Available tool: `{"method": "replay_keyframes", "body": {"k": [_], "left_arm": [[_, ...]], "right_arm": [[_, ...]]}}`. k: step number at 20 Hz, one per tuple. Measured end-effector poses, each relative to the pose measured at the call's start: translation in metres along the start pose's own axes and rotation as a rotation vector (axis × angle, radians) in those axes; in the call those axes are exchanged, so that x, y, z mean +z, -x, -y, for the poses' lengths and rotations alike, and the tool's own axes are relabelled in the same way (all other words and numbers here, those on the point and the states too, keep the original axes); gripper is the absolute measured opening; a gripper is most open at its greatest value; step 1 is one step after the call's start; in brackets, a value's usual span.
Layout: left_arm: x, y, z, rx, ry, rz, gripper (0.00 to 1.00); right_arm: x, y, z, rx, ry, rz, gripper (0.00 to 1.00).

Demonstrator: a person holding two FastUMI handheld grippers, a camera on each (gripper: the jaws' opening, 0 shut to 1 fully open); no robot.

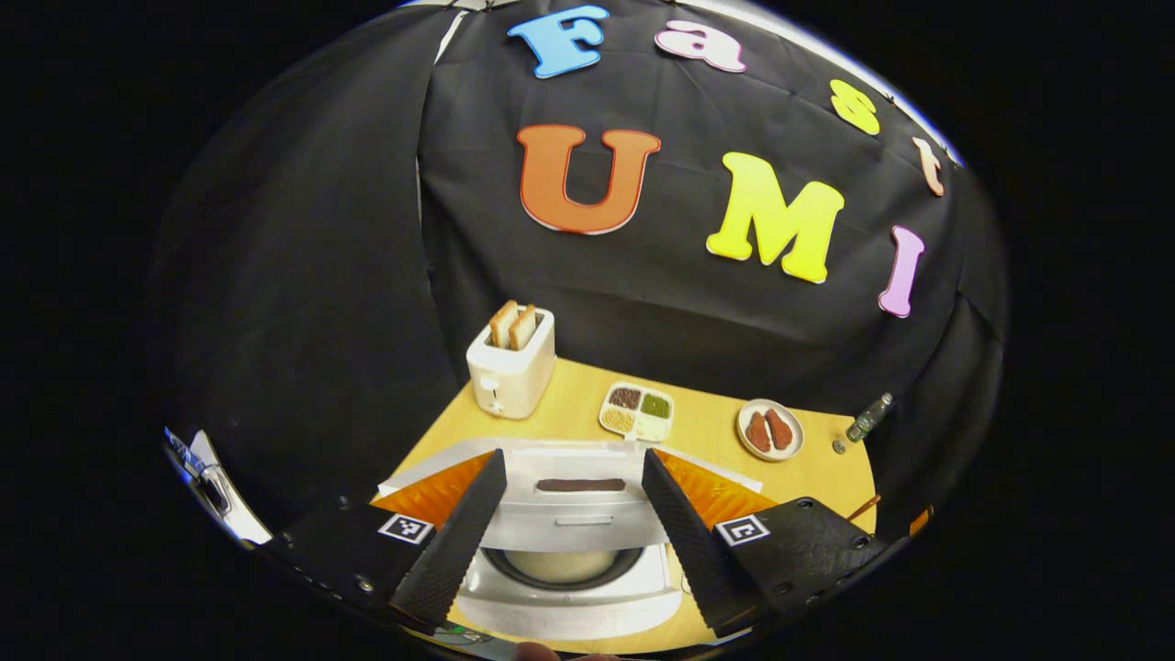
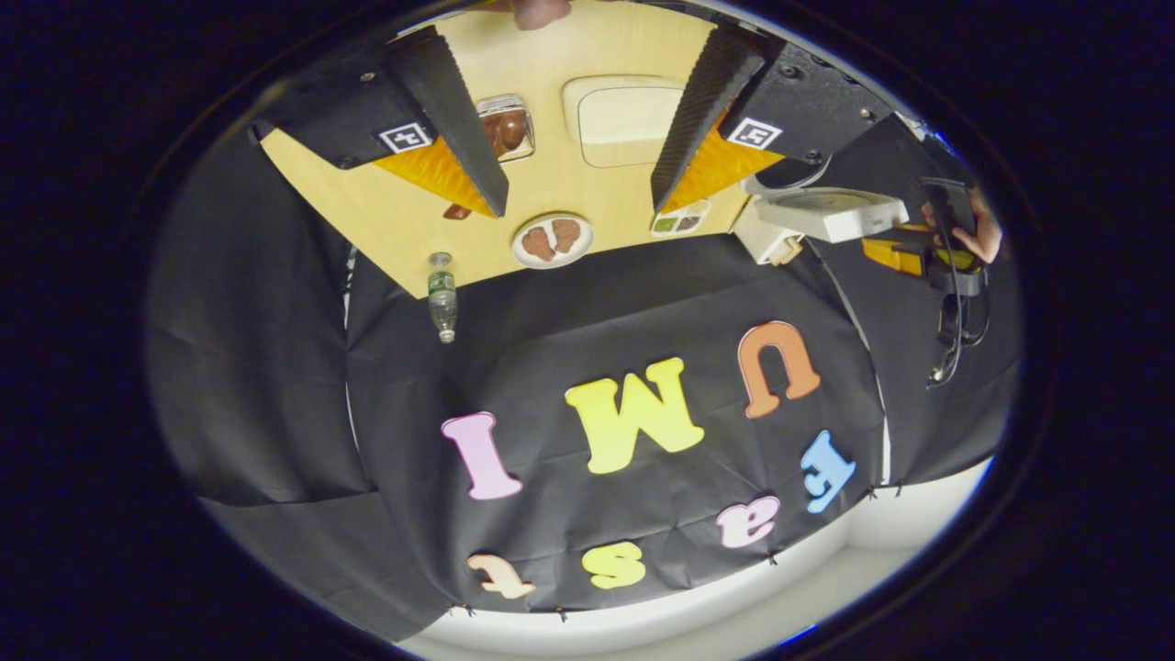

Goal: Close the left gripper, press the button to open the rice cooker; take a wooden spoon from the chopstick holder with the right hand, scoop a spoonful of rice and pour it into the rice cooker, then put the wooden spoon back into the chopstick holder.

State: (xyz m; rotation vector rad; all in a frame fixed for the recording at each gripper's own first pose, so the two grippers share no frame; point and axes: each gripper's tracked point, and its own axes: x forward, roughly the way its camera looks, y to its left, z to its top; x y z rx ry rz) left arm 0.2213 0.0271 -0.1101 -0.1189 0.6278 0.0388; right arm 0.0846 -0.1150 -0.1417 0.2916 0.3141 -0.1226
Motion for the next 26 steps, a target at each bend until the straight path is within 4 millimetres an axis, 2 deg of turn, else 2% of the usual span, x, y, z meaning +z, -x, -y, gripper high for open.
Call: {"method": "replay_keyframes", "body": {"k": [3,4,5,7,11,16,20,26], "left_arm": [[-0.05,0.003,-0.006,0.01,0.011,-0.09,0.97],[-0.065,0.005,-0.005,0.012,0.005,-0.115,0.97],[-0.079,0.003,-0.005,0.015,-0.003,-0.144,0.97],[-0.106,-0.005,-0.006,0.02,-0.012,-0.199,0.97],[-0.141,-0.013,-0.005,0.03,0.035,-0.286,0.97],[-0.146,-0.017,-0.007,0.056,0.026,-0.294,0.96],[-0.154,-0.019,-0.009,0.083,-0.06,-0.308,0.97],[-0.15,-0.02,-0.009,0.107,-0.039,-0.275,0.98]], "right_arm": [[-0.006,-0.002,-0.002,0.008,0.028,-0.014,1.0],[-0.009,-0.002,-0.004,0.014,0.038,-0.023,0.96],[-0.011,-0.001,-0.006,0.021,0.045,-0.029,1.0],[-0.017,-0.003,-0.011,0.036,0.056,-0.045,1.0],[-0.019,-0.011,-0.016,0.055,0.056,-0.061,1.0],[-0.015,-0.023,-0.02,0.08,0.048,-0.065,1.0],[-0.017,-0.037,-0.026,0.119,0.043,-0.086,1.0],[-0.011,-0.053,-0.031,0.175,0.06,-0.08,1.0]]}}
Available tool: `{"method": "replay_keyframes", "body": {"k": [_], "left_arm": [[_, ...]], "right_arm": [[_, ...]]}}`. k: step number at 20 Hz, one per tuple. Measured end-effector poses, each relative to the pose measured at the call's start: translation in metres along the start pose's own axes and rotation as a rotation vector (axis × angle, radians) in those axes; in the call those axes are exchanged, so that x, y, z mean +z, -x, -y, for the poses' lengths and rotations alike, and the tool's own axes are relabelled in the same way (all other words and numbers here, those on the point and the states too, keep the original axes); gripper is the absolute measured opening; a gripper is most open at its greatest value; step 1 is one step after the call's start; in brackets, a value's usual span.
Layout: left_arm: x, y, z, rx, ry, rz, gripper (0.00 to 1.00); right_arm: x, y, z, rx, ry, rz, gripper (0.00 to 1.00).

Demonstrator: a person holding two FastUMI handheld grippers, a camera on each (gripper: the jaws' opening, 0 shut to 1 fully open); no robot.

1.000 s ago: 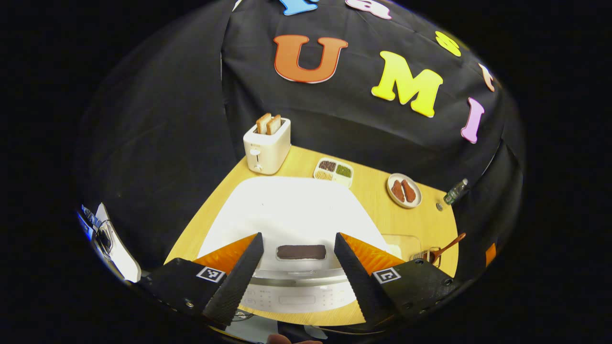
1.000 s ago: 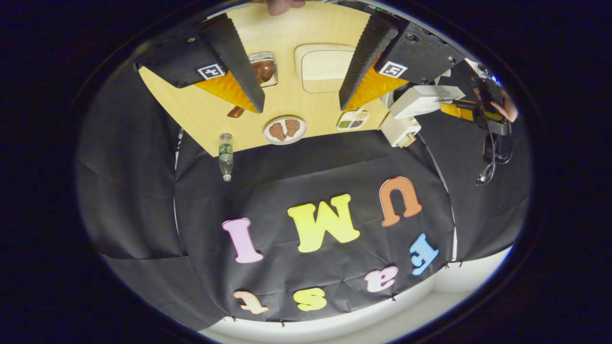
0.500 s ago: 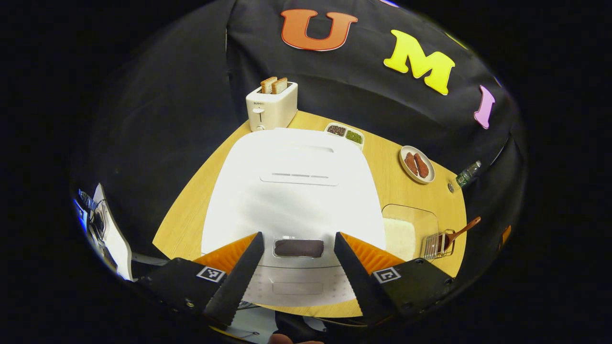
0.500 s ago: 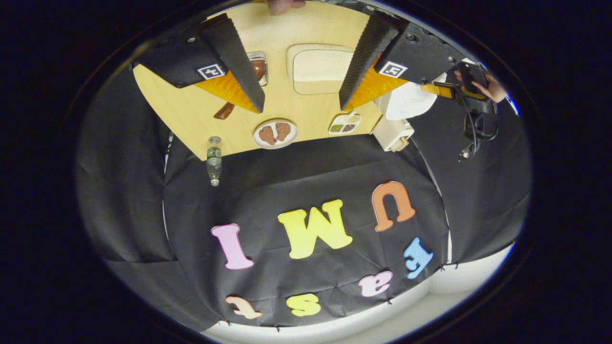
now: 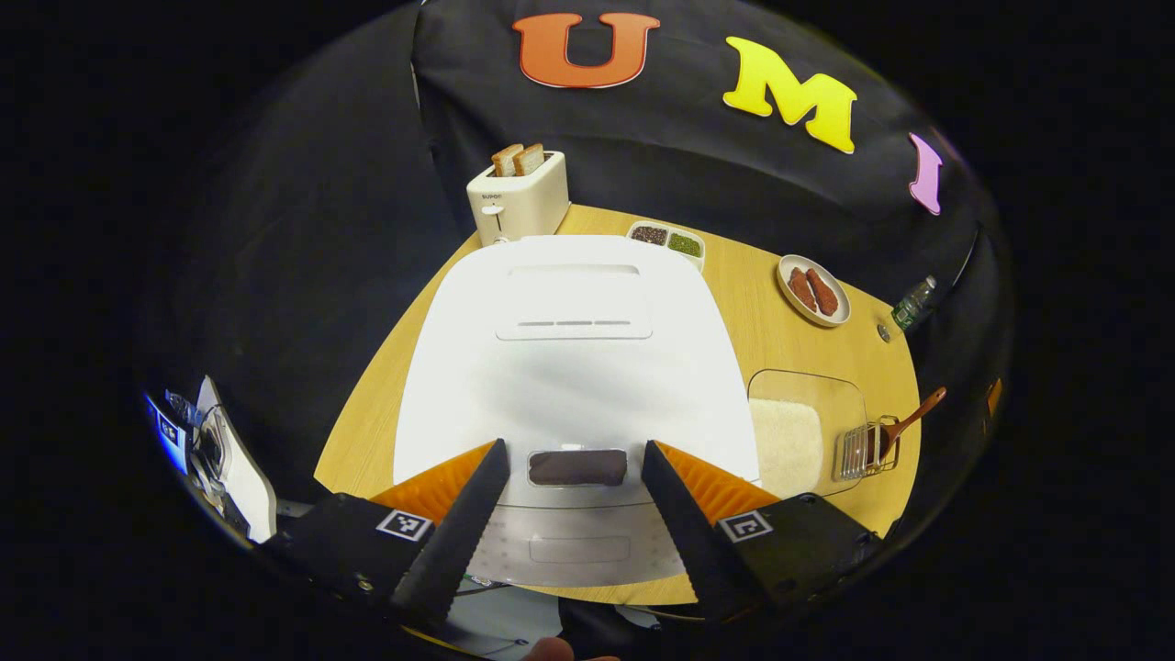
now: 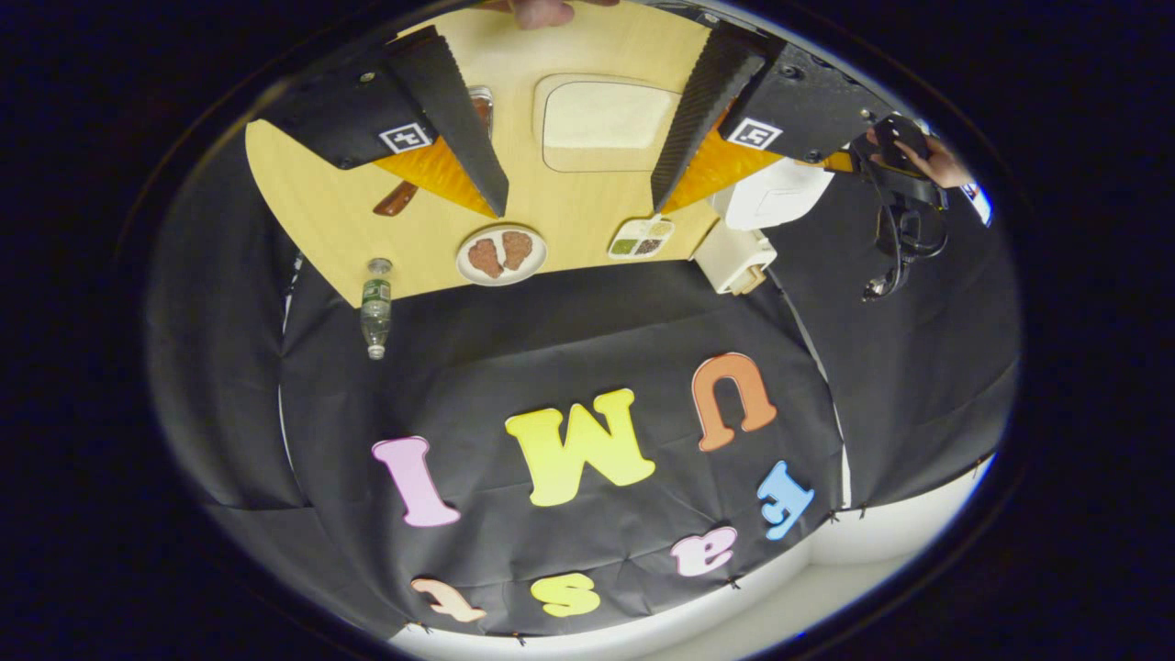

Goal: Close the left gripper, press the button to open the rice cooker; take a wooden spoon from the chopstick holder with the right hand, scoop a spoonful of rice and pour it into the rice cooker, then put the wooden spoon back into the chopstick holder.

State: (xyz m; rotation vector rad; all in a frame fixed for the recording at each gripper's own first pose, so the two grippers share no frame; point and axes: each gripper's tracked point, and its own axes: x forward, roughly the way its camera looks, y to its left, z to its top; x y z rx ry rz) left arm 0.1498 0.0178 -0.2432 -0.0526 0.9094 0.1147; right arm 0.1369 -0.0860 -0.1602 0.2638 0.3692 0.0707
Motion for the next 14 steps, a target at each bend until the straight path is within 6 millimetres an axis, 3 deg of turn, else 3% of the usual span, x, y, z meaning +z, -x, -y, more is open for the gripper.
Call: {"method": "replay_keyframes", "body": {"k": [4,7,11,14], "left_arm": [[0.01,0.0,0.002,0.015,0.014,0.097,0.96],[0.023,0.014,0.002,0.016,0.057,0.154,0.96],[0.05,0.068,0.002,-0.002,0.055,0.322,0.95],[0.053,0.12,0.006,-0.046,0.056,0.451,0.95]], "right_arm": [[0.018,-0.008,0.008,0.017,0.016,0.027,1.0],[0.031,-0.001,0.01,0.024,0.059,0.067,1.0],[0.038,0.023,-0.006,0.011,0.112,0.128,1.0],[0.042,0.055,-0.024,-0.011,0.144,0.184,1.0]]}}
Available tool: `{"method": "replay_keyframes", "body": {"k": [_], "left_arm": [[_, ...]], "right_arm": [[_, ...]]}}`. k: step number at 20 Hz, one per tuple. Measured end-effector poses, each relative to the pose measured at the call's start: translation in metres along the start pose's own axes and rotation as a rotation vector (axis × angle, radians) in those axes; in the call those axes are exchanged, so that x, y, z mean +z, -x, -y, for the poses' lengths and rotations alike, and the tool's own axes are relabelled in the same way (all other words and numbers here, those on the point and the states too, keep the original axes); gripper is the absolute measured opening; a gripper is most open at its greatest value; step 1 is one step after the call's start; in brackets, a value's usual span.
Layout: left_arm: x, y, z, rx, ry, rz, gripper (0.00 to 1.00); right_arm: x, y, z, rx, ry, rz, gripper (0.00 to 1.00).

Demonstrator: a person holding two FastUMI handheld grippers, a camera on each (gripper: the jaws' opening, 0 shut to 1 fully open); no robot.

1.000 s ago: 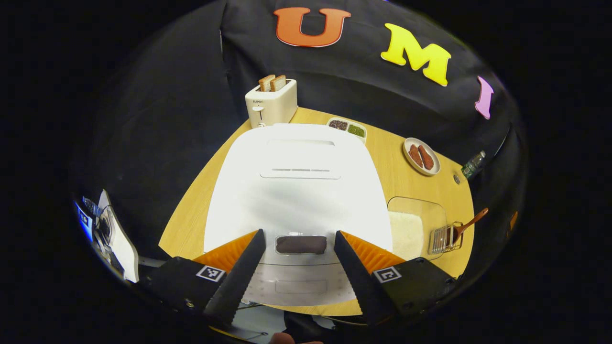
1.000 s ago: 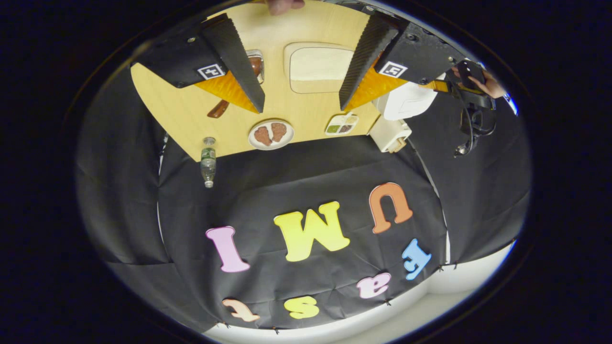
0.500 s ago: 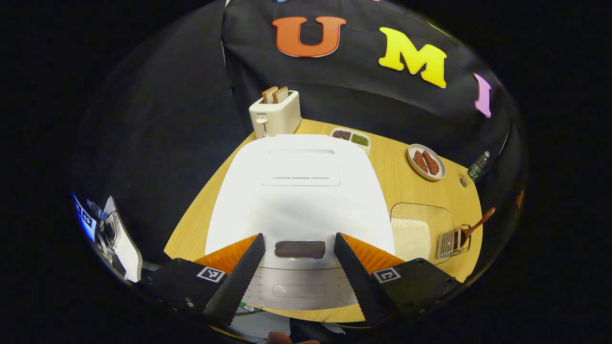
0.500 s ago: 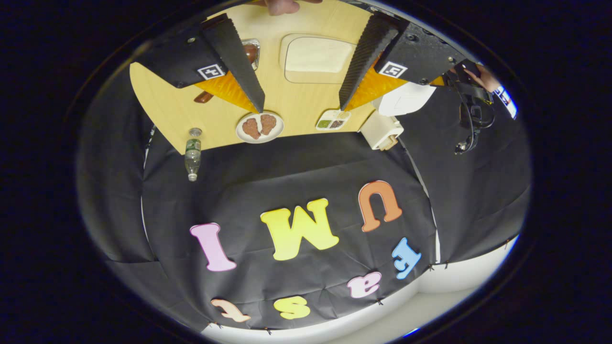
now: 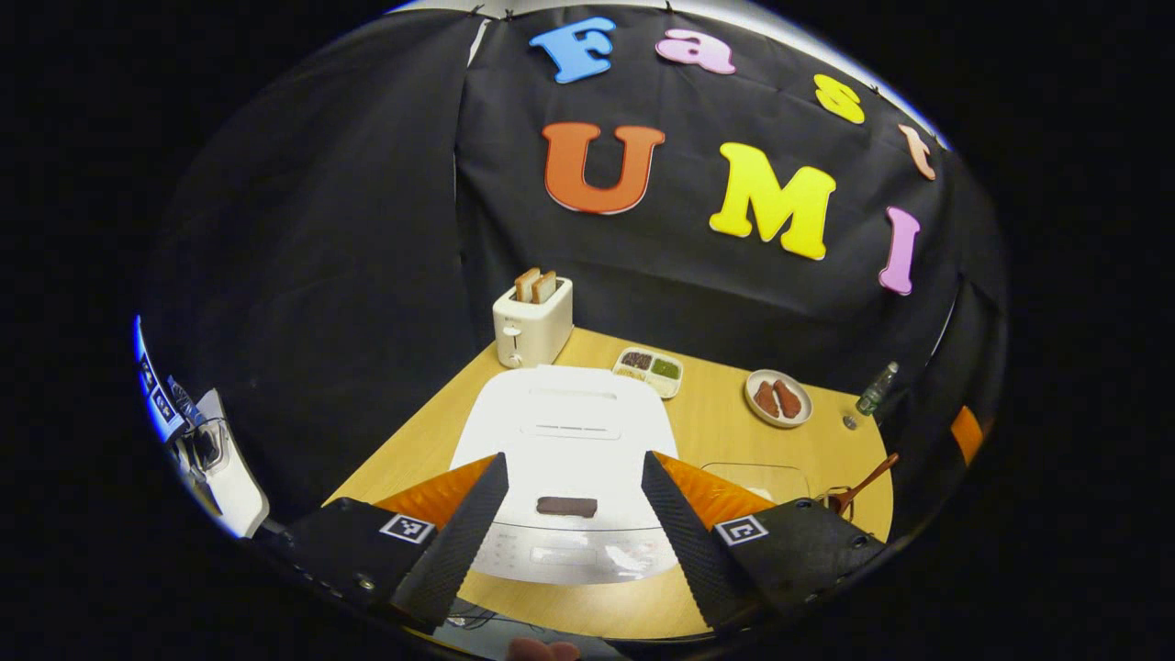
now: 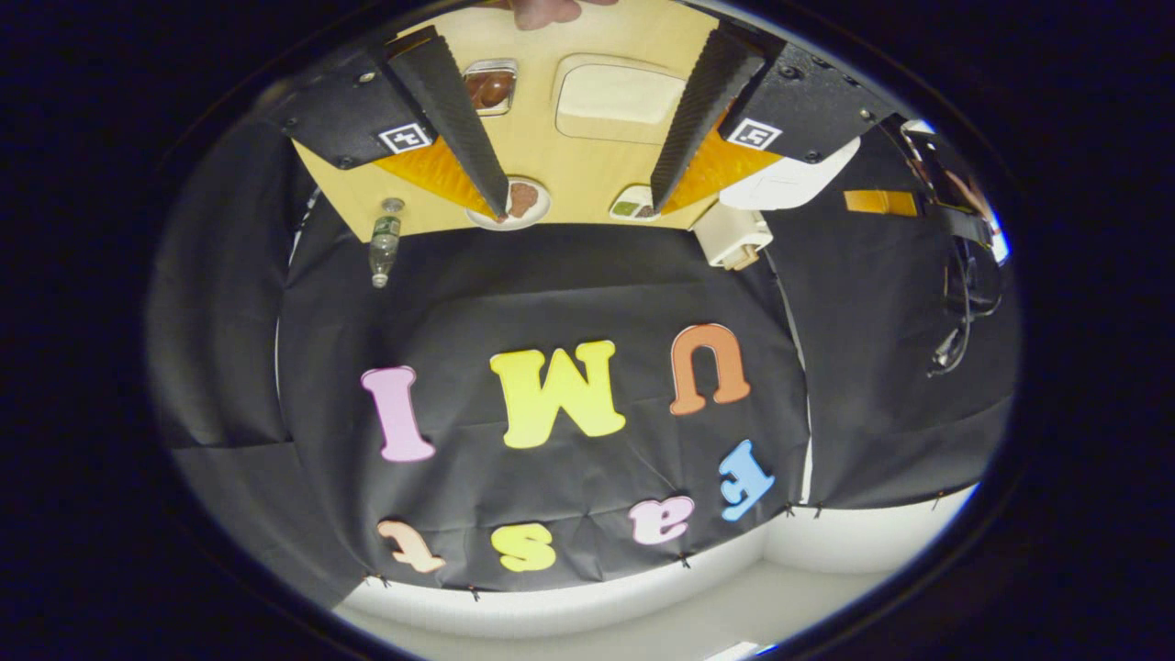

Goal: Close the left gripper, press the button to open the rice cooker; take a wooden spoon from the chopstick holder with the right hand, scoop a spoonful of rice and pour it into the rice cooker, then put the wooden spoon back into the chopstick holder.

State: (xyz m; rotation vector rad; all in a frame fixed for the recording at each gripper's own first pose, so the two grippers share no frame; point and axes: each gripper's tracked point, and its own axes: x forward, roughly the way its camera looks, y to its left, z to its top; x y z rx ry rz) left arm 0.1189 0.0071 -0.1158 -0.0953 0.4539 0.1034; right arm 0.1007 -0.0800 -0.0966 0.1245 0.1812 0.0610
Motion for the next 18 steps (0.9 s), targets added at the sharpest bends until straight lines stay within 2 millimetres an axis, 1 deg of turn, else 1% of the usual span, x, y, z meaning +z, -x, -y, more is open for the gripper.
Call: {"method": "replay_keyframes", "body": {"k": [2,3,4,5,6,9,10,11,12,13,14,15,16,17,18], "left_arm": [[0.01,0.034,0.007,-0.043,-0.014,0.085,0.95],[0.01,0.052,0.016,-0.088,-0.02,0.114,0.95],[0.008,0.071,0.023,-0.125,-0.032,0.143,0.95],[0.007,0.09,0.028,-0.154,-0.051,0.176,0.95],[0.005,0.106,0.031,-0.179,-0.071,0.21,0.95],[0.0,0.15,0.039,-0.227,-0.099,0.306,0.95],[-0.006,0.164,0.045,-0.251,-0.102,0.321,0.94],[-0.009,0.177,0.048,-0.272,-0.099,0.339,0.94],[-0.011,0.188,0.05,-0.291,-0.091,0.356,0.95],[-0.015,0.198,0.053,-0.308,-0.082,0.367,0.95],[-0.017,0.204,0.054,-0.319,-0.07,0.374,0.95],[-0.018,0.212,0.055,-0.333,-0.061,0.382,0.95],[-0.015,0.216,0.056,-0.345,-0.053,0.397,0.95],[-0.01,0.222,0.056,-0.353,-0.043,0.421,0.94],[-0.005,0.227,0.057,-0.36,-0.036,0.445,0.94]], "right_arm": [[0.006,0.028,-0.01,-0.029,0.006,0.033,1.0],[0.007,0.043,-0.018,-0.036,0.007,0.044,1.0],[0.008,0.059,-0.027,-0.037,0.014,0.054,0.96],[0.01,0.076,-0.034,-0.042,0.023,0.068,1.0],[0.01,0.093,-0.041,-0.049,0.034,0.085,0.96],[0.013,0.14,-0.053,-0.095,0.062,0.137,0.96],[0.012,0.153,-0.057,-0.108,0.065,0.146,1.0],[0.01,0.165,-0.062,-0.119,0.068,0.152,0.96],[0.008,0.177,-0.064,-0.129,0.068,0.157,1.0],[0.007,0.186,-0.065,-0.14,0.07,0.158,0.96],[0.008,0.197,-0.065,-0.153,0.07,0.166,1.0],[0.01,0.205,-0.065,-0.165,0.07,0.179,0.96],[0.013,0.211,-0.066,-0.172,0.071,0.193,0.96],[0.014,0.214,-0.067,-0.177,0.076,0.203,1.0],[0.014,0.217,-0.068,-0.177,0.086,0.206,1.0]]}}
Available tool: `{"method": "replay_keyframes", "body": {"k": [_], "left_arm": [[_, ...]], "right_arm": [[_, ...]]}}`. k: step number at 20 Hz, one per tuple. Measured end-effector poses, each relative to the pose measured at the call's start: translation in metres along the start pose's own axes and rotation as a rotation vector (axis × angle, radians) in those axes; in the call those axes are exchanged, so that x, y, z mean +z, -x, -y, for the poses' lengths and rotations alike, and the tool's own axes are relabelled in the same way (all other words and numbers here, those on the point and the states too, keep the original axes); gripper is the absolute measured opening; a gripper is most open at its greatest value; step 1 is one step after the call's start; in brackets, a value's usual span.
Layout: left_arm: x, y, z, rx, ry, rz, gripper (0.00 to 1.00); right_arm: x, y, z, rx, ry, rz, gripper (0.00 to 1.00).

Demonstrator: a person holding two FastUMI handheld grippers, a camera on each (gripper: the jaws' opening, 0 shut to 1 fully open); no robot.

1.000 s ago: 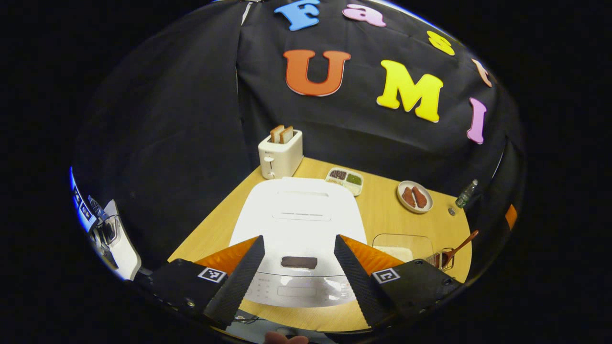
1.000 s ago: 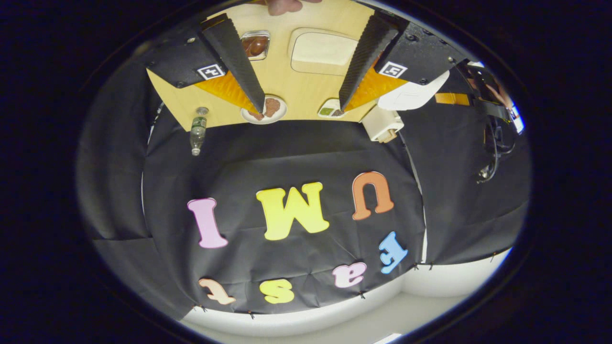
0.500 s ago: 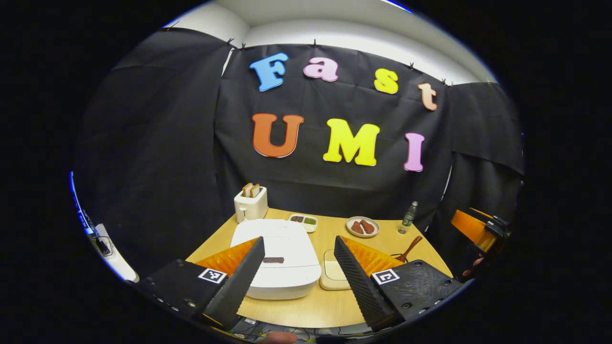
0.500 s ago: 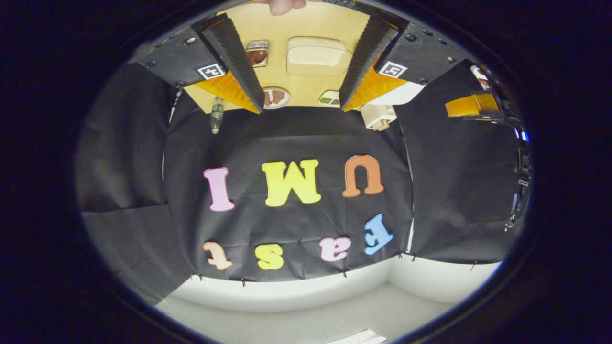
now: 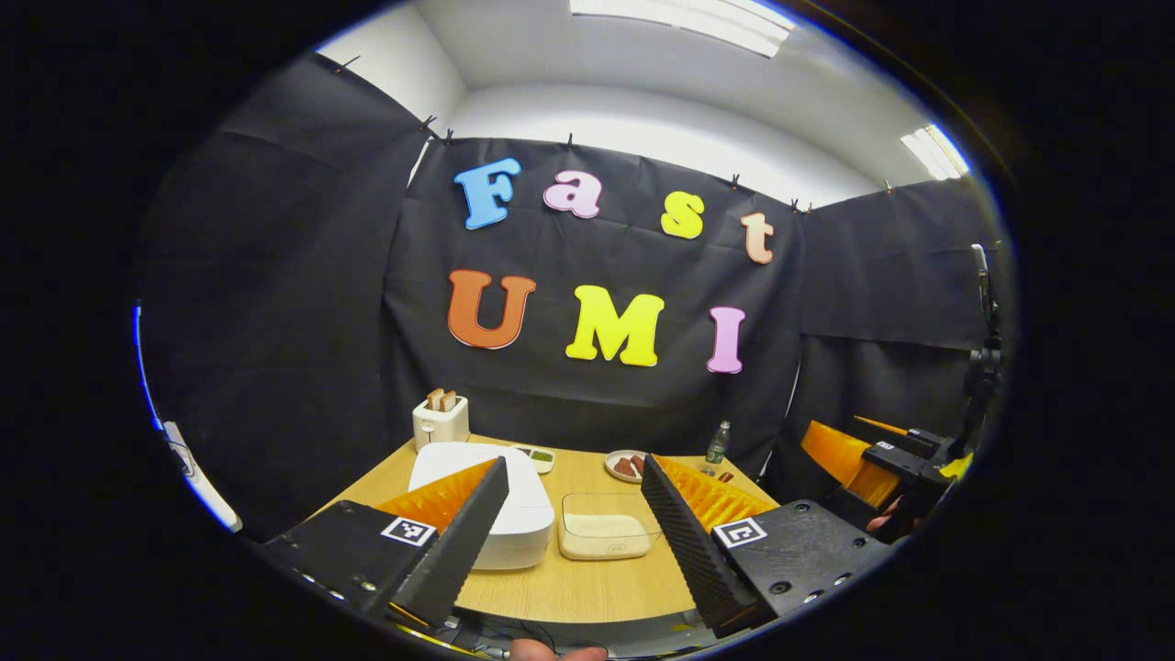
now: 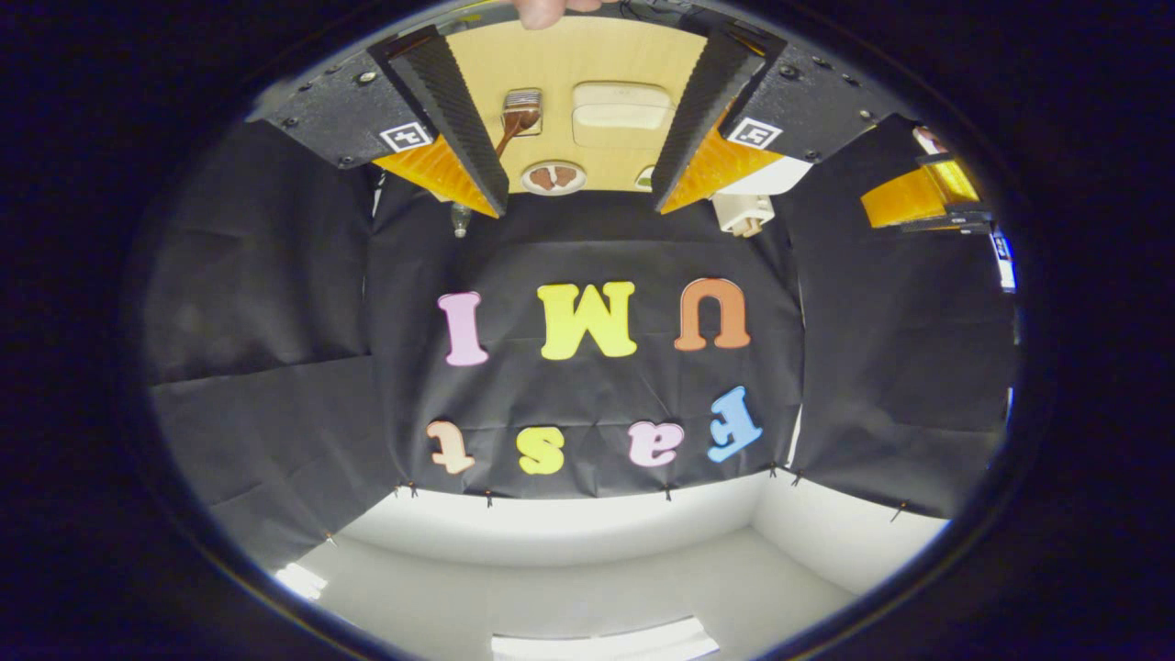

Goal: Close the left gripper, press the button to open the rice cooker; take a wooden spoon from the chopstick holder with the right hand, scoop a spoonful of rice and pour it into the rice cooker, then put the wooden spoon back into the chopstick holder.

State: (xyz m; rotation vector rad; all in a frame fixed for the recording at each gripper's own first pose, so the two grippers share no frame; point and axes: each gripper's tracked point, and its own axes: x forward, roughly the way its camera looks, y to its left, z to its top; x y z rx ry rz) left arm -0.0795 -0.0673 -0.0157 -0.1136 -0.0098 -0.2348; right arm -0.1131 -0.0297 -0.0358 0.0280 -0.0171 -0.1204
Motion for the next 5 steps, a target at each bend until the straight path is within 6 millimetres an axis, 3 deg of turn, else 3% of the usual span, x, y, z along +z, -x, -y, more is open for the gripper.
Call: {"method": "replay_keyframes", "body": {"k": [2,5], "left_arm": [[0.0124,0.0013,0.0015,0.005,-0.006,0.047,0.94],[0.0149,-0.0012,0.001,0.019,-0.038,0.054,0.94]], "right_arm": [[0.0041,0.0032,-0.0015,0.01,0.02,0.016,1.0],[0.0049,-0.0009,-0.0019,0.024,0.033,0.02,0.96]]}}
